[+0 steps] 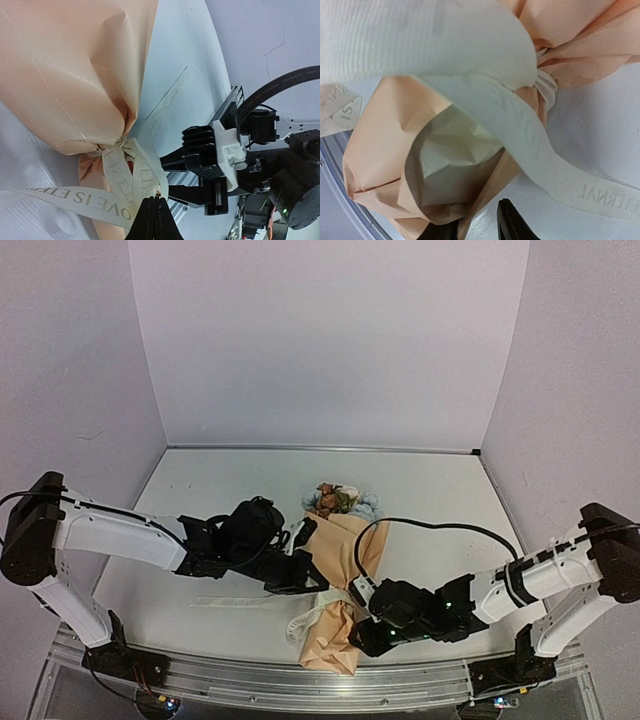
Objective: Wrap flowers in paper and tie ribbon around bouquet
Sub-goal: Tie the ribbon around the folded bouquet.
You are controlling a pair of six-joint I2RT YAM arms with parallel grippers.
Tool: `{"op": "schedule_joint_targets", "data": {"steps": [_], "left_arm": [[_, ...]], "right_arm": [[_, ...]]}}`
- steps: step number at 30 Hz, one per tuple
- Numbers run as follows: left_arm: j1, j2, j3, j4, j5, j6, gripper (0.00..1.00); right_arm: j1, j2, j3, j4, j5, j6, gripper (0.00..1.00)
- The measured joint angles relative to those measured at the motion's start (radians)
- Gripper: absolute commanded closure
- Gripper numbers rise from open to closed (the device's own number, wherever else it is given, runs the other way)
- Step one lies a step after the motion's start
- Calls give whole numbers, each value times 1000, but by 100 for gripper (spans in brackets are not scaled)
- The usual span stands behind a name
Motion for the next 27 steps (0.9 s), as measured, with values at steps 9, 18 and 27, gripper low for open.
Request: {"op": "schedule_joint_targets", "data": {"steps": [9, 18, 27], "left_arm": [[0, 7, 47, 66, 34, -169, 100], [0, 77, -30, 347, 21, -503, 100], [0, 162, -84, 515, -17, -682, 100]], "right_arm": [[0, -93, -81, 3, 56, -104, 50], [0, -266, -152, -1, 119, -225, 45], [0, -469, -114, -257, 157, -334, 41]]}}
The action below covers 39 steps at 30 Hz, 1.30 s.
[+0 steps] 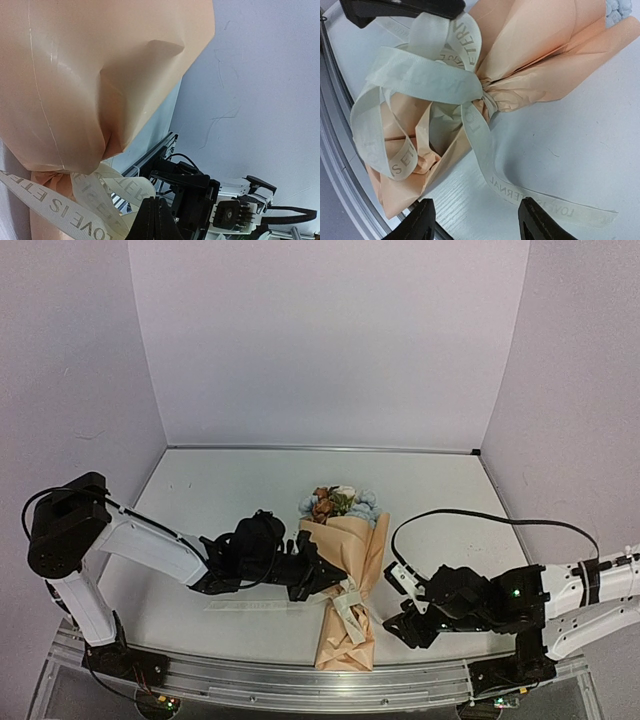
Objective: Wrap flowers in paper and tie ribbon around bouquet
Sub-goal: Tie the ribbon around the folded bouquet.
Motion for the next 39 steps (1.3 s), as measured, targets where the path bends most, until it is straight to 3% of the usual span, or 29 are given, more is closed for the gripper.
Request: {"op": "schedule_joint_targets", "data": {"steps": [12, 27, 39], "left_arm": [[-1, 10, -4, 53, -17, -45, 100], [-23, 27, -4, 60, -53, -41, 100], [-32, 27, -4, 49, -75, 53, 100]], "right_arm": [[0, 113, 182, -180, -132, -154, 31], [5, 305, 348, -168, -45, -200, 20], [5, 353, 433, -222, -24, -181, 14]]}}
